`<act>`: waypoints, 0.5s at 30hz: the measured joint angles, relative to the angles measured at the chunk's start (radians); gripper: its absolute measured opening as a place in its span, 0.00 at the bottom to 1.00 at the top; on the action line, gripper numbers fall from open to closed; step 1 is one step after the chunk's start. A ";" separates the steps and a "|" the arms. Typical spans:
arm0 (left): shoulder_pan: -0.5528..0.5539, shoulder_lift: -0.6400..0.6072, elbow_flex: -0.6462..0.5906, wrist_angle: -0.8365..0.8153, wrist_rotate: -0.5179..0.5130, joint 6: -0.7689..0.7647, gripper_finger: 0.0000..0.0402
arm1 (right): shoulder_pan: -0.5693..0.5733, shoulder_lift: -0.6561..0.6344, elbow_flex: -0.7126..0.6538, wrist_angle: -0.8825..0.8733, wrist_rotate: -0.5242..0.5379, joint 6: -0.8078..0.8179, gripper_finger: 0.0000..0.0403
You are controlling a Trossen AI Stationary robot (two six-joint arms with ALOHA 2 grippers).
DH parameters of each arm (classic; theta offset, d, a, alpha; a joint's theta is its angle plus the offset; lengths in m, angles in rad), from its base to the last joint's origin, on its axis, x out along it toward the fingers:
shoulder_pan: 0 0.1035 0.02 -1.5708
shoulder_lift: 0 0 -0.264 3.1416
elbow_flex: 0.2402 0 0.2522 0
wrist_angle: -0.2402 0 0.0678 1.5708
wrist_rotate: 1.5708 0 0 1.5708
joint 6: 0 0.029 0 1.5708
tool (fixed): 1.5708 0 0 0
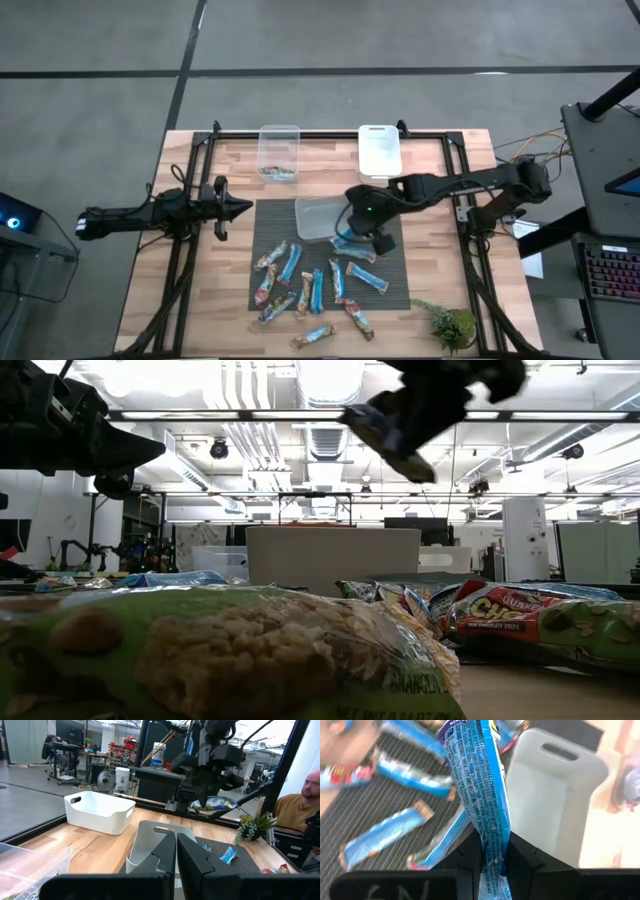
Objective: Pick and place Granola Bars by type
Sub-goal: Put the blue granola bar into the gray bin
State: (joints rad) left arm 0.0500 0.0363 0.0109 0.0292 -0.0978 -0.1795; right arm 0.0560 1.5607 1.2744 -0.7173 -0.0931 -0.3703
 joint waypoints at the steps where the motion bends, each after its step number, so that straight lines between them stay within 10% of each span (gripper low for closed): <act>1: 0.000 0.000 0.000 0.000 0.000 0.000 0.00 | -0.006 0.015 0.022 0.000 0.000 0.009 0.15; 15: 0.000 0.000 0.000 0.000 0.000 0.000 0.00 | -0.069 0.203 0.280 -0.003 -0.001 0.226 0.15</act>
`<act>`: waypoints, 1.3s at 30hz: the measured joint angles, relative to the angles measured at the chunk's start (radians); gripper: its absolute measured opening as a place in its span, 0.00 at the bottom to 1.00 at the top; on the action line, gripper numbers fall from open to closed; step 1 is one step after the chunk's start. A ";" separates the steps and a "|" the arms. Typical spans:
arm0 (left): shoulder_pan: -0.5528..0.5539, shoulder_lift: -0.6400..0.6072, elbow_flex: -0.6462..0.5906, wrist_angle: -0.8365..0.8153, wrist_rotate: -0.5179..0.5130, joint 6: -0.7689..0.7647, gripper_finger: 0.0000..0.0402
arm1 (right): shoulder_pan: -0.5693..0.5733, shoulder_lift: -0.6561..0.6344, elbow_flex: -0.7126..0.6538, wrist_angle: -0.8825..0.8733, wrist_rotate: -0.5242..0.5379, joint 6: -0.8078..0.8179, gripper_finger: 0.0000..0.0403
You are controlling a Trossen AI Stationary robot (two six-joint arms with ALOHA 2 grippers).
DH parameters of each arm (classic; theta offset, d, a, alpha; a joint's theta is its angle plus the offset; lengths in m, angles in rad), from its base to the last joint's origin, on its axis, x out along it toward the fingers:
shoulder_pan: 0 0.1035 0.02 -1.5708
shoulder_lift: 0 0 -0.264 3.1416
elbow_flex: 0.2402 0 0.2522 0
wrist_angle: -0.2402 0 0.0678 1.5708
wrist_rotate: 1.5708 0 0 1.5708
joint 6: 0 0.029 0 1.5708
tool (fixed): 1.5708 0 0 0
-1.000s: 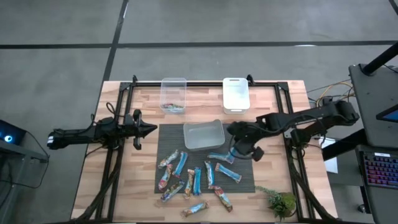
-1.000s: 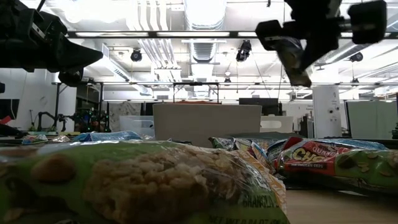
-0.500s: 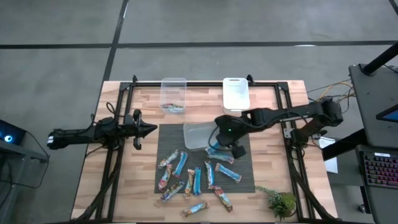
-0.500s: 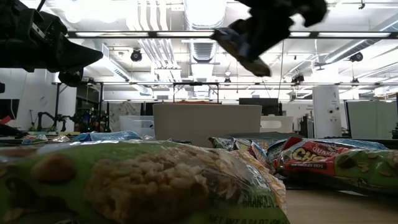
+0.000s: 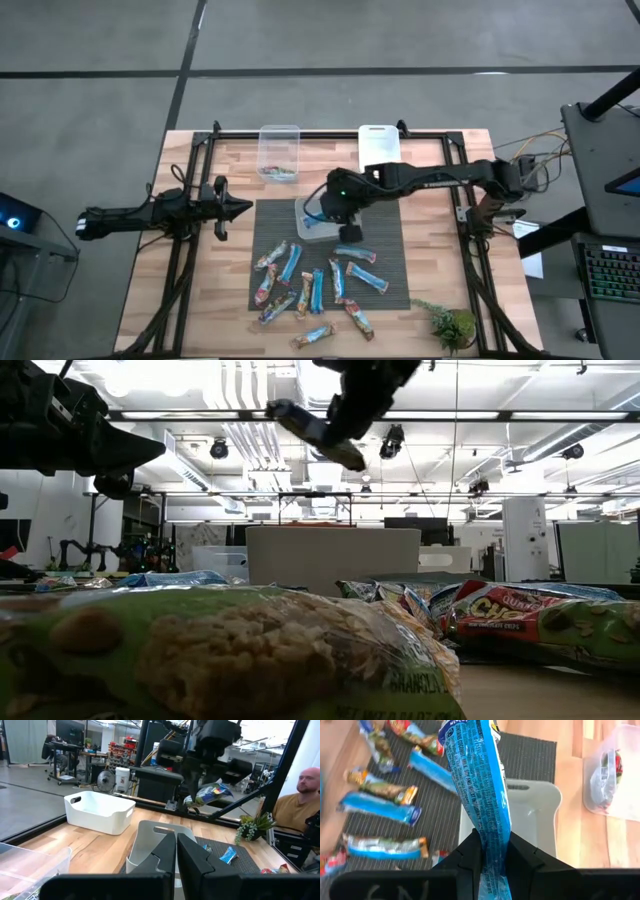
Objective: Pick and place Granola Bars by type
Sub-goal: Put the blue granola bar into the gray bin
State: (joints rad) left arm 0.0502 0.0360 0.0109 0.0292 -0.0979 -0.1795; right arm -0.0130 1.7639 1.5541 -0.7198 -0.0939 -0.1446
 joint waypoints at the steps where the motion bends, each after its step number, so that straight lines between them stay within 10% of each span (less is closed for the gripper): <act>1: 0.000 0.000 0.000 0.000 0.000 0.000 0.00 | -0.003 0.011 0.010 -0.002 0.000 0.014 0.15; 20: 0.000 0.000 0.000 0.000 0.000 0.000 0.00 | -0.057 0.054 0.034 -0.047 -0.010 0.193 0.15; 39: 0.000 0.000 0.000 0.000 0.000 0.000 0.00 | -0.084 0.055 -0.032 -0.114 -0.011 0.813 0.15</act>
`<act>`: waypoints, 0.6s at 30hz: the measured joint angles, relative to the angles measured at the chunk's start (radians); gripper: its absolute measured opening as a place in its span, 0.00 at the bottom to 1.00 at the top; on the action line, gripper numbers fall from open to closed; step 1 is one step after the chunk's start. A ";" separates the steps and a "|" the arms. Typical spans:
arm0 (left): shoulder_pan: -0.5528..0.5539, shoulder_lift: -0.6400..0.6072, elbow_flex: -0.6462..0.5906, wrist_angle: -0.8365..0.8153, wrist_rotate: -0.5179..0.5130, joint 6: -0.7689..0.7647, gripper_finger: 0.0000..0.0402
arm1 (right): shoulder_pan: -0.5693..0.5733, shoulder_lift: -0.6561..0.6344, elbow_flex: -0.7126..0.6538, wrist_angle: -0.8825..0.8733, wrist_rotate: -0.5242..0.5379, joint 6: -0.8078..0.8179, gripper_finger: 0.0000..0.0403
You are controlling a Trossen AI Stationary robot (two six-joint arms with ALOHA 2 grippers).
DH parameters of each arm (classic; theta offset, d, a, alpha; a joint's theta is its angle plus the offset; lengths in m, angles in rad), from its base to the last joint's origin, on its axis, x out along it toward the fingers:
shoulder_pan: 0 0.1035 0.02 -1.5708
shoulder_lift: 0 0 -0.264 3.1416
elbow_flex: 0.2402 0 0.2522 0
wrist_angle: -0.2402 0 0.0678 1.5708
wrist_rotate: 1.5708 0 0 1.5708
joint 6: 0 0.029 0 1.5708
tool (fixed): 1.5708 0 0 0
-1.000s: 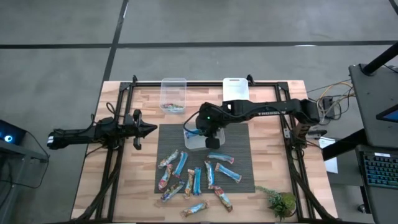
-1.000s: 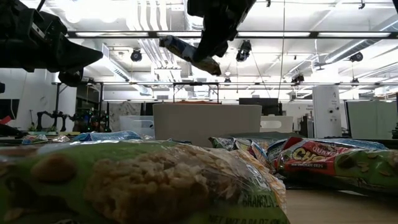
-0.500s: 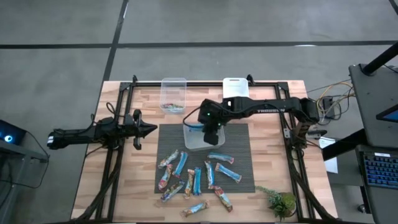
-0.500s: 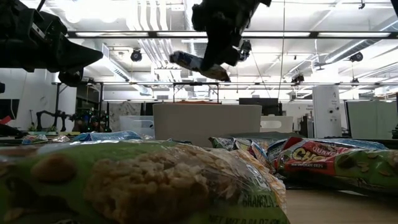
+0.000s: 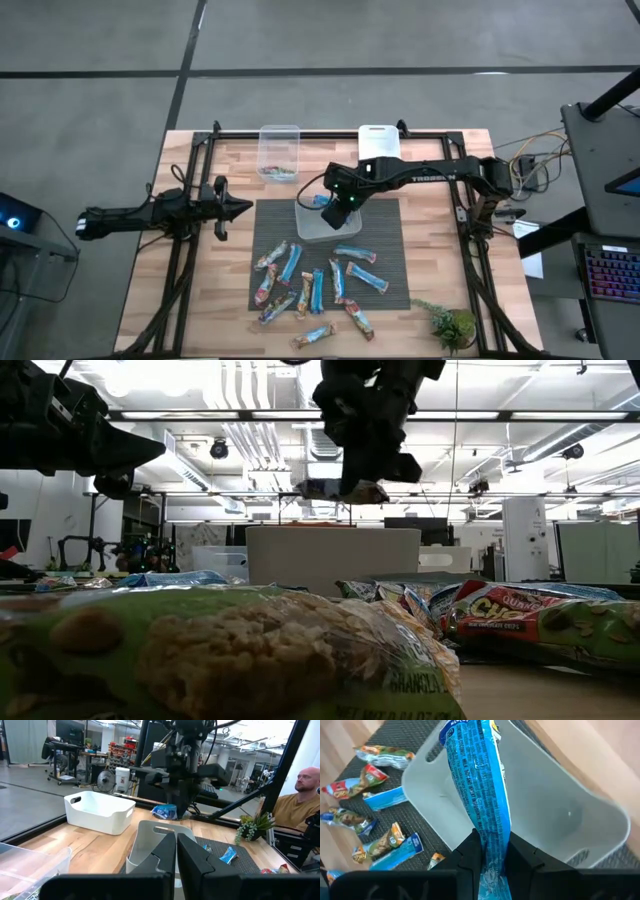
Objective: Pick and place Granola Bars by type
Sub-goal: Put the blue granola bar into the gray bin
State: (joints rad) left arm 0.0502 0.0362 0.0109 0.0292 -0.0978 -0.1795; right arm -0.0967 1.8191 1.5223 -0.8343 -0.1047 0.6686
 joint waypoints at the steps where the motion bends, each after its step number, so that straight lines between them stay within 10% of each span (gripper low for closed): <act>1: 0.000 0.000 0.000 0.000 0.000 0.000 0.00 | 0.000 0.000 -0.006 0.001 0.000 0.024 0.15; 18: 0.000 0.000 0.000 0.000 0.000 0.000 0.00 | 0.000 0.000 -0.105 0.013 0.042 0.439 0.15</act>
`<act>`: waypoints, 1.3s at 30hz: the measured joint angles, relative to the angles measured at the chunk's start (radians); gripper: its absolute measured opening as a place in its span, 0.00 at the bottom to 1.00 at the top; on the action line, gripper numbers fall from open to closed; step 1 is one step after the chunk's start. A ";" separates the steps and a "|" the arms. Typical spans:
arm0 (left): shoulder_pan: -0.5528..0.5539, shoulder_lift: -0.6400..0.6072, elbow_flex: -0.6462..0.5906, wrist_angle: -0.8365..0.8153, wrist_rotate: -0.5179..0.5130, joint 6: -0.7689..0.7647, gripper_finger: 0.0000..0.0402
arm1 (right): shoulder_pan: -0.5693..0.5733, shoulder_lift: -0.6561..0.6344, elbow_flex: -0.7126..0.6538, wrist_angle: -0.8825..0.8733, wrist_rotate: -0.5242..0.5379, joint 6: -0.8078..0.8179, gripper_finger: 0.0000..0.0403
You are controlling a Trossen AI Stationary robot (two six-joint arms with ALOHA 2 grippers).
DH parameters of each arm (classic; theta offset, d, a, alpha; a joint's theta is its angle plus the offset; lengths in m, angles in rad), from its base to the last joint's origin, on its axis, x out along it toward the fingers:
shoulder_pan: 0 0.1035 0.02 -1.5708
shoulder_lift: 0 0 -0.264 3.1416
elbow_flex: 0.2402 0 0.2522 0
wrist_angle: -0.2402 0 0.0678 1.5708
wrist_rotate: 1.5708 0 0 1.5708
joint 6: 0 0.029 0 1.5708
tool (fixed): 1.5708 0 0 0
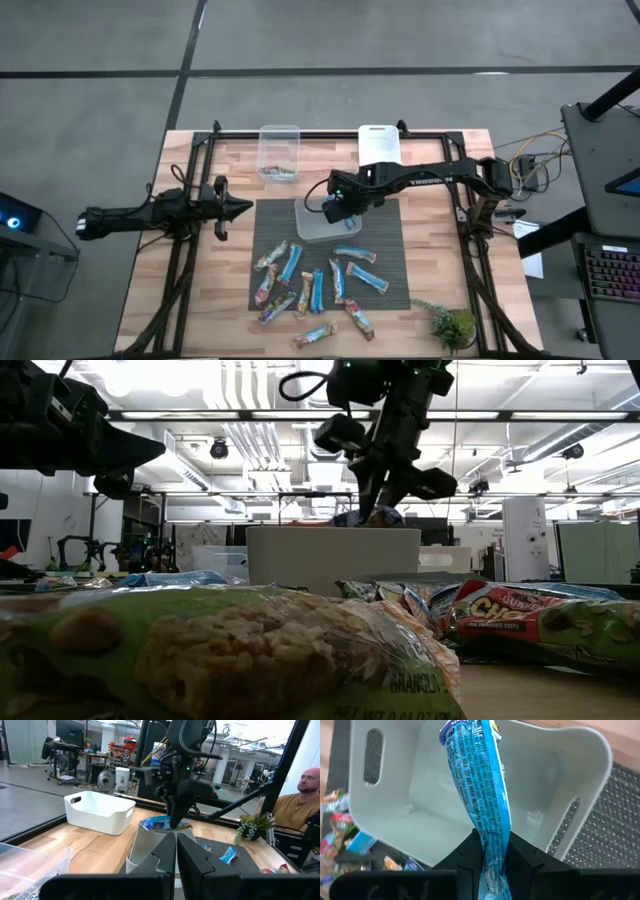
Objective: Pick and place Granola Bars by type
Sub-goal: Put the blue granola bar into the gray bin
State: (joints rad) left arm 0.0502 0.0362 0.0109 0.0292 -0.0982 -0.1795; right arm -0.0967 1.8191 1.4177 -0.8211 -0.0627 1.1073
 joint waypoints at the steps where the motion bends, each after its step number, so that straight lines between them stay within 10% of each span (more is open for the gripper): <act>1: 0.000 0.000 0.000 0.000 0.000 0.000 0.00 | 0.000 0.000 -0.002 -0.001 0.010 0.027 0.15; 39: 0.000 0.000 0.000 0.000 0.000 0.000 0.00 | 0.000 -0.002 -0.040 0.041 0.017 0.272 0.15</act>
State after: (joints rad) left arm 0.0498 0.0361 0.0109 0.0292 -0.0978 -0.1795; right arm -0.0967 1.8172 1.3777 -0.7803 -0.0456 1.3796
